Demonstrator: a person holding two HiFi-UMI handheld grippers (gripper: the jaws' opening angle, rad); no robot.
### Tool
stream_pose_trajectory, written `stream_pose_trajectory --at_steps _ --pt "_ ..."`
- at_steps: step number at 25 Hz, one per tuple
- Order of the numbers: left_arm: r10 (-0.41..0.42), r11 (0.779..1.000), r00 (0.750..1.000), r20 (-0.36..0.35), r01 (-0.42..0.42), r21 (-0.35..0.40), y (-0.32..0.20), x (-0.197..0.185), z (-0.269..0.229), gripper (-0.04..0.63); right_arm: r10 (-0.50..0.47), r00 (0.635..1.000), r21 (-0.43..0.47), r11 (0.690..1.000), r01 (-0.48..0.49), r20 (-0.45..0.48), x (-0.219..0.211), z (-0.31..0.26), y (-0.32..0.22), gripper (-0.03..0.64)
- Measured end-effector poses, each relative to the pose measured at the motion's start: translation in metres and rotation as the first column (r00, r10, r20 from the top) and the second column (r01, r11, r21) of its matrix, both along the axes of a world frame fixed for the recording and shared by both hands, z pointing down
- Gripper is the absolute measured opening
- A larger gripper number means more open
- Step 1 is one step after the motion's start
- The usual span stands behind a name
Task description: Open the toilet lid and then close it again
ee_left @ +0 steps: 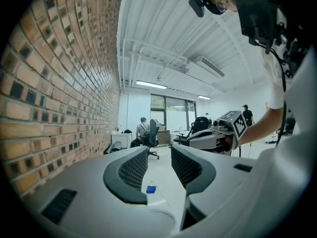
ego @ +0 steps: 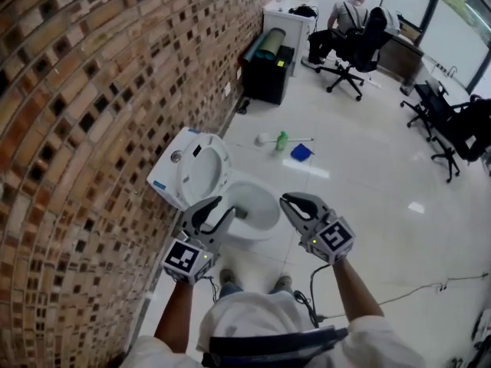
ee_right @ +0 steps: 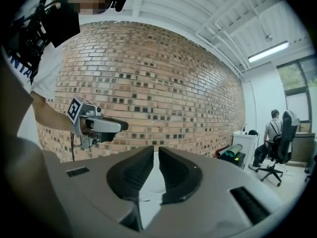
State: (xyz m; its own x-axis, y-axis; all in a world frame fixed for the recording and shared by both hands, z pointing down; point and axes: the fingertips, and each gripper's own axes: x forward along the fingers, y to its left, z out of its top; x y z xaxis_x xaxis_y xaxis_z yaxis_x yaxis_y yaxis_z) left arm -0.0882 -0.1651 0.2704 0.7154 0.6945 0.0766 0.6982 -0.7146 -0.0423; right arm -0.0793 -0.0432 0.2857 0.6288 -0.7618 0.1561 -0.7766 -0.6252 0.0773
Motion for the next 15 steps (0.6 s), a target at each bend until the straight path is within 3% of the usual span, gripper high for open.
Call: stream_pose_trajectory --at_steps 6,15 --pt "-0.026 1.000 0.999 0.022 0.026 0.015 0.012 0.002 -0.003 0.118 -0.022 1.000 0.006 1.000 0.022 -0.017 0.000 -0.012 0.002 0.031" --pt "-0.093 0.996 0.996 0.000 0.093 -0.015 0.024 0.004 -0.008 0.117 -0.061 0.998 0.001 0.998 0.061 -0.033 0.001 -0.009 0.019 0.031"
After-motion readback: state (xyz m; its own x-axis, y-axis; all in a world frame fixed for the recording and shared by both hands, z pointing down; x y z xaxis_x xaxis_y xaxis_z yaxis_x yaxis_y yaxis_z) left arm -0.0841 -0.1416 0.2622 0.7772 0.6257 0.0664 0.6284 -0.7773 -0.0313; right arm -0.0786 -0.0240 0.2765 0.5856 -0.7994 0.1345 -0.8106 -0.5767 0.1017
